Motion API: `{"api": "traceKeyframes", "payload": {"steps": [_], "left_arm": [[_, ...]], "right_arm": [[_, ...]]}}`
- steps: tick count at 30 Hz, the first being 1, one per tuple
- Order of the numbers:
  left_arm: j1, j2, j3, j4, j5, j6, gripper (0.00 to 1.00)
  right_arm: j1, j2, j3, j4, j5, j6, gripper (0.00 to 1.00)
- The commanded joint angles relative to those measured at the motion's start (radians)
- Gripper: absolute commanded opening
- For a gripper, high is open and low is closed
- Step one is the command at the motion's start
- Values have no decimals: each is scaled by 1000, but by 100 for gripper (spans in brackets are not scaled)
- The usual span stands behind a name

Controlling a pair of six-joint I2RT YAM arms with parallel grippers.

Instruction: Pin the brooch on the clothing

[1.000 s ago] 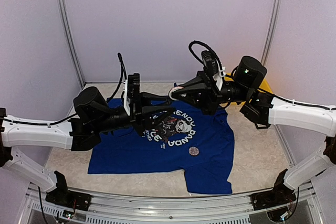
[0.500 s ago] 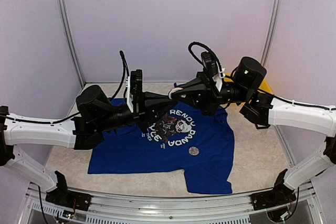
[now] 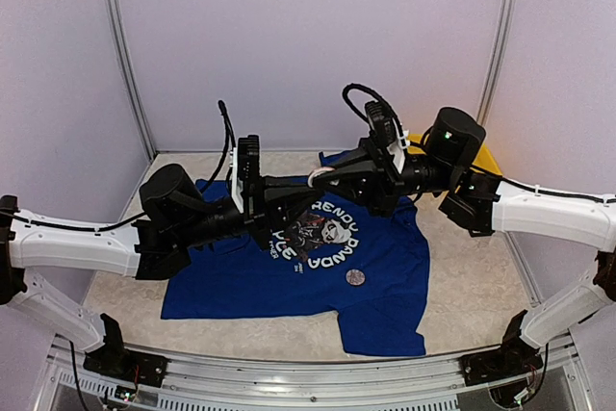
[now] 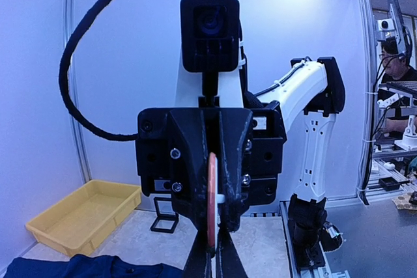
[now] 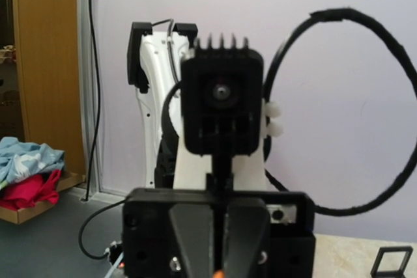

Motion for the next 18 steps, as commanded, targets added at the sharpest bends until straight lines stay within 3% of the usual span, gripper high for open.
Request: {"api": "traceKeyframes", "payload": {"steps": [1,4,9,10,12,16,18], "left_arm": [[0,-34,-19,80,-48,9,0],[0,-30,-20,76,-48,20,0],[1,-26,-20,21,-68,51,0],[1,-28,-20,4,-79,55,0],[1,-37,-19,-53,-98,72,0],[0,-82,1,-210,-111,127,0],[0,-103,16,-284,-113,150,0]], "right_arm": [[9,-19,-12,-66,12,-27,8],[9,-17,-5,-78,3,-33,19],[9,-36,13,-110,-7,-44,50],[9,-43,22,-143,-5,-62,62],[6,-67,74,-301,11,-131,74],[-15,-106,189,-660,139,-310,77],[-24,-101,237,-773,185,-329,72]]}}
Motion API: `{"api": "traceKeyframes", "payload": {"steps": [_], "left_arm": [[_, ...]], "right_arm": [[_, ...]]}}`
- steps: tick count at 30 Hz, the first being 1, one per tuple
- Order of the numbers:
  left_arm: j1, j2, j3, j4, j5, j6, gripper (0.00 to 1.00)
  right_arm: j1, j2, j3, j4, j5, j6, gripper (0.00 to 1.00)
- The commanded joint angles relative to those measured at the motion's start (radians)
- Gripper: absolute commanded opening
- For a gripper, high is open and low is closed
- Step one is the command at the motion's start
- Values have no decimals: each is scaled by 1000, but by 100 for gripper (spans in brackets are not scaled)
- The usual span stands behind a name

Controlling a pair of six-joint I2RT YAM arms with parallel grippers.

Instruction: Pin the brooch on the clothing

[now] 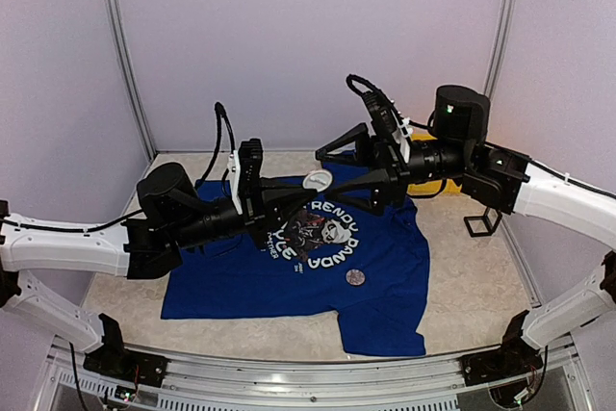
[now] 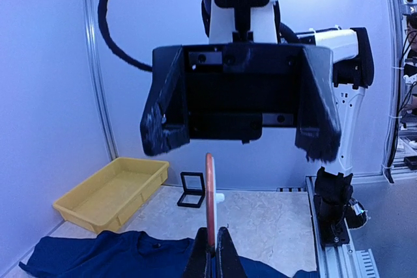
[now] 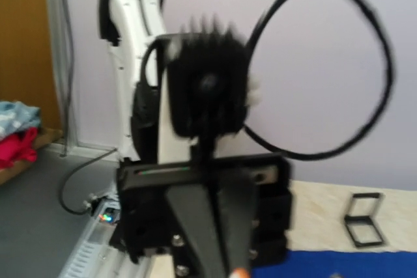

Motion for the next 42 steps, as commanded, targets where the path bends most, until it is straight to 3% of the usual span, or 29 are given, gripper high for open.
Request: {"api": "traceKeyframes", "payload": {"steps": [1,4,6,13,21,27,29,31,36,37,42], "left_arm": [[-2,-65,38,-196,-24,78,0],[-4,-88,52,-264,-15,102,0],[-5,-93,69,-304,-21,113,0],[-7,-86,97,-368,-44,130,0],[-12,-64,104,-373,-7,129,0],[-14,-58,115,-378,-4,129,0],[-14,-54,118,-377,3,130,0],[-16,-49,118,-380,9,132,0],[-17,-47,111,-343,23,115,0],[-16,-48,108,-326,16,106,4],[-14,-73,72,-244,-17,63,42]], "right_arm": [[-17,-35,130,-384,140,-133,67],[-17,-2,188,-494,174,-150,46],[-17,10,203,-518,148,-157,39],[-15,42,237,-573,120,-165,33],[-15,38,189,-506,118,-131,19],[-15,56,189,-511,124,-136,20],[-16,56,184,-504,124,-136,14],[-15,58,181,-504,129,-135,0],[-16,54,159,-469,128,-104,0],[-17,46,143,-440,137,-86,0],[-17,-32,-16,-136,116,74,0]]}}
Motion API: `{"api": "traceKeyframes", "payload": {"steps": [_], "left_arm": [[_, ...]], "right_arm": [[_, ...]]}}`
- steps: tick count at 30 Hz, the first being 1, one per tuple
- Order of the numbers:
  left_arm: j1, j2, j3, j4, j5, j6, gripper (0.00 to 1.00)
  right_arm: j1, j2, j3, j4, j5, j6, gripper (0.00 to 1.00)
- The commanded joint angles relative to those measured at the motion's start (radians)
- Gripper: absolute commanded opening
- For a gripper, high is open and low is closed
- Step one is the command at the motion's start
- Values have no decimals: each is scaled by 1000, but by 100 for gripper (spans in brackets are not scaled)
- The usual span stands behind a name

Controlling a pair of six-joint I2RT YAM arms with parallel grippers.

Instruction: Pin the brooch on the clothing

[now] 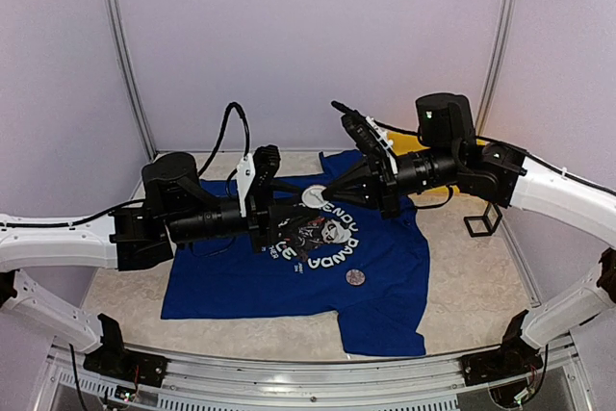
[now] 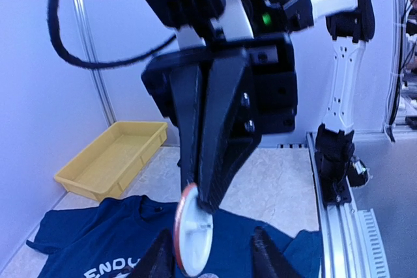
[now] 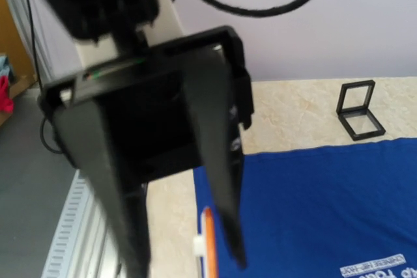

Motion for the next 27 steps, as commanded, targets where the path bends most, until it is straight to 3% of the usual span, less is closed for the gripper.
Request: {"api": "traceKeyframes", "payload": {"steps": [1,4,9,19,27], "left_arm": [[-5,-31,-43,169,-9,-47,47],[3,-38,-66,240,10,-79,49],[12,-9,-25,214,35,-109,47],[38,-24,-11,251,57,-164,20],[55,0,-7,279,57,-213,14]], "right_arm": [[-4,-79,-158,373,-7,186,0],[-4,-104,-231,522,-11,239,0],[-3,-106,-263,603,-38,276,0],[-3,-99,-281,658,-57,286,0],[-3,-99,-281,647,-62,286,0]]}}
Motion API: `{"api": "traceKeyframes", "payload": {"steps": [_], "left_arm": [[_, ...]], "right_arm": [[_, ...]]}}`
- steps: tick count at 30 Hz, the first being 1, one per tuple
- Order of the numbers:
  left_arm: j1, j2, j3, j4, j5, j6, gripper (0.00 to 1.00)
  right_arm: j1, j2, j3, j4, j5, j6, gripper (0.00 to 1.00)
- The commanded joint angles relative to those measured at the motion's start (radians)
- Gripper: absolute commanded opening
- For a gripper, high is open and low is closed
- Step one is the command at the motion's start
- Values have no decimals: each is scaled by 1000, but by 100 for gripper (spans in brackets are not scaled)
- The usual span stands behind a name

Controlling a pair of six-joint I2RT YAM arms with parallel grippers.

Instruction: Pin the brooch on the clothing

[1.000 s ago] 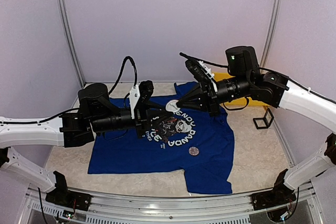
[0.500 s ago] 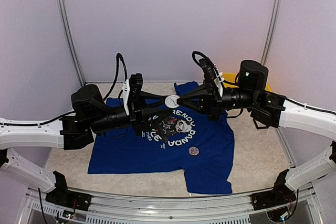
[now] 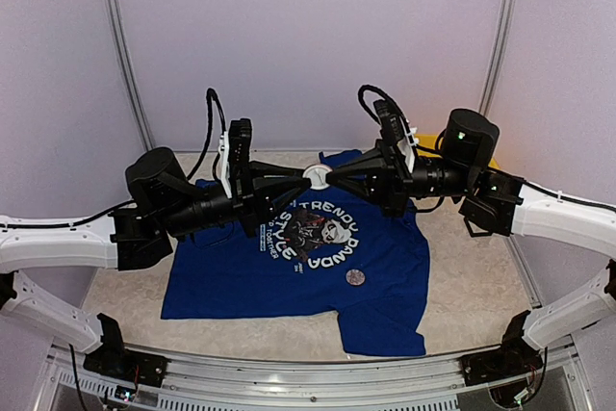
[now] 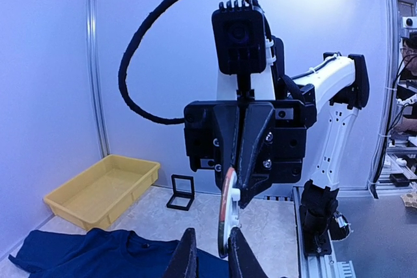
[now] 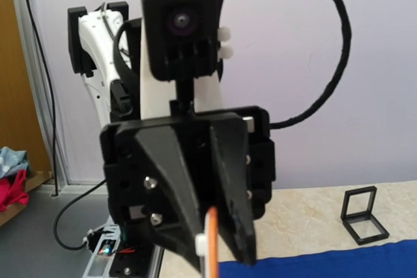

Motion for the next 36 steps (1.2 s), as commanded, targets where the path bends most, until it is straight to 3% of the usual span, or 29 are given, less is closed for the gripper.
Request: {"api": "traceKeyframes", "payload": {"steps": [1,3,9,13,18,28,32,36], "left_arm": [[15,11,24,56,15,-38,11],[15,16,31,51,19,-39,0],[14,23,16,72,34,-50,0],[-8,10,-3,63,50,20,0],[-26,0,4,24,37,97,0],[-38,-3,8,-34,58,170,0],[-42,-18,-4,-38,89,203,0],[-57,-34,-8,-55,115,255,0]], "right_arm": [[-3,-13,-9,18,-18,6,0],[-5,-13,-9,17,-11,1,0],[-4,-2,3,-25,-23,-7,0],[-4,8,17,-65,-8,-15,29],[-3,35,43,-79,-33,-11,37],[-4,50,68,-115,-65,-16,36],[-5,67,92,-157,-55,-22,21],[-5,81,107,-183,-39,-27,12]]}}
